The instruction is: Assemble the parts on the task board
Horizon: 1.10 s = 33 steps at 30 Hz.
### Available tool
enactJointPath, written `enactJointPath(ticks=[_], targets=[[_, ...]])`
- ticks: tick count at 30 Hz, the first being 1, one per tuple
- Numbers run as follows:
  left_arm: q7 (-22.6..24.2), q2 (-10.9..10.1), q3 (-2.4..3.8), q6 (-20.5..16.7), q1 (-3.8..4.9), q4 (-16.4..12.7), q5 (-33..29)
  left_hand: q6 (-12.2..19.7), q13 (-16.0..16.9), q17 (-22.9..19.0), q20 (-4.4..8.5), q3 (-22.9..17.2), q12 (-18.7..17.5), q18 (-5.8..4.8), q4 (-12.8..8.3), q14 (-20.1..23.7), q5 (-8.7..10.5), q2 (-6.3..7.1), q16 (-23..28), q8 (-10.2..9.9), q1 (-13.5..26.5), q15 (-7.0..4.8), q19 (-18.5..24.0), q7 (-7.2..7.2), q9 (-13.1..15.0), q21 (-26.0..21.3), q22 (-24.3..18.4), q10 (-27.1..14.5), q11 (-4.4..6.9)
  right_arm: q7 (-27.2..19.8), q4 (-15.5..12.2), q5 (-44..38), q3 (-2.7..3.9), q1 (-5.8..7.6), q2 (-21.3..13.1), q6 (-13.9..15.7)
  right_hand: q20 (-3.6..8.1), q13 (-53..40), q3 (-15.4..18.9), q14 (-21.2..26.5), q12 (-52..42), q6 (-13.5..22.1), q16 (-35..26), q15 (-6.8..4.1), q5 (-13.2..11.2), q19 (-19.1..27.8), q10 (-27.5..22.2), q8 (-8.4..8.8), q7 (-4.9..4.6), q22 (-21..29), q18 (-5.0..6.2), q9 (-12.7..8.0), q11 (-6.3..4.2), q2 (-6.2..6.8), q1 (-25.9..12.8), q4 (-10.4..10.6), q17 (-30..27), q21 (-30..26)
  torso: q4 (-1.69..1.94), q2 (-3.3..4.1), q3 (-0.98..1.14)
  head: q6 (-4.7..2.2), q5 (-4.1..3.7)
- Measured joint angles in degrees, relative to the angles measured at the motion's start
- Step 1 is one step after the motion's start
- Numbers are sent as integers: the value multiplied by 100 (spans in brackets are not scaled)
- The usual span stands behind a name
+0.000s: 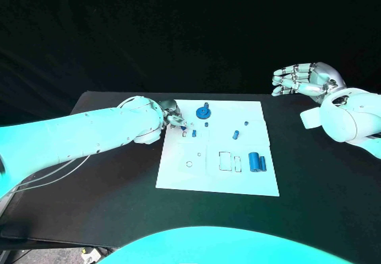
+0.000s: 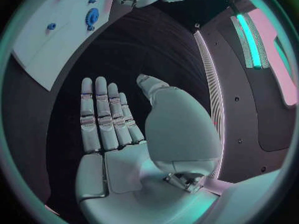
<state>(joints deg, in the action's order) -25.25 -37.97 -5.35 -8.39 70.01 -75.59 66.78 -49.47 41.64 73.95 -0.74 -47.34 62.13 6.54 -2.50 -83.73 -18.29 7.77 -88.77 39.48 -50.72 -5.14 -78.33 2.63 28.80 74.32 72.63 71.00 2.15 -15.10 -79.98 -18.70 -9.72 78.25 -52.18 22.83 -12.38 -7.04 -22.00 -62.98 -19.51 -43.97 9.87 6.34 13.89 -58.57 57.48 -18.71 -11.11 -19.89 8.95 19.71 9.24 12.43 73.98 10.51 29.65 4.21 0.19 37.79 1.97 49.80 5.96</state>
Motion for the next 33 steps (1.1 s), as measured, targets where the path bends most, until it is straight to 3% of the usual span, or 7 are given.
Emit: enactJointPath(ticks=[14, 15, 33], targets=[[-135, 81, 0, 292, -25, 57, 58, -11, 48, 0, 0, 0, 1, 0, 1, 0, 37, 0, 0, 3, 0, 0, 0, -10, 0, 0, 25, 61, 18, -2, 5, -6, 0, -3, 4, -6, 0, 0, 0, 0, 0, 0, 0, 0, 0, 0, 0, 0, 0, 0, 0, 0, 0, 0, 0, 0, 0, 0, 0, 2, 4, 20, -10], [-136, 83, 2, 308, -25, 58, 53, -19, 48, 0, 0, 125, 1, 0, 124, 0, 35, 0, 0, 102, 0, 0, 0, -20, 0, 0, 26, 62, 19, -2, 5, -6, 0, -4, 4, -7, 0, 0, 0, 0, 0, 0, 0, 0, 0, 0, 0, 0, 0, 0, 0, 0, 0, 0, 0, 0, 0, 0, 0, 1, 4, 20, -10], [-153, 93, 9, 453, -24, 55, 66, -52, 48, 0, 0, 126, 28, -2, 124, 0, 36, 0, 0, 234, 0, 0, -1, -49, 4, 0, 29, 163, 39, -4, 9, 9, 0, -16, 6, -11, 0, 8, 0, -1, 0, 0, 0, 0, 1, 0, 0, 0, 0, 20, 0, -1, 0, 0, 0, 0, -2, 0, 4, 2, 2, 20, -9]])
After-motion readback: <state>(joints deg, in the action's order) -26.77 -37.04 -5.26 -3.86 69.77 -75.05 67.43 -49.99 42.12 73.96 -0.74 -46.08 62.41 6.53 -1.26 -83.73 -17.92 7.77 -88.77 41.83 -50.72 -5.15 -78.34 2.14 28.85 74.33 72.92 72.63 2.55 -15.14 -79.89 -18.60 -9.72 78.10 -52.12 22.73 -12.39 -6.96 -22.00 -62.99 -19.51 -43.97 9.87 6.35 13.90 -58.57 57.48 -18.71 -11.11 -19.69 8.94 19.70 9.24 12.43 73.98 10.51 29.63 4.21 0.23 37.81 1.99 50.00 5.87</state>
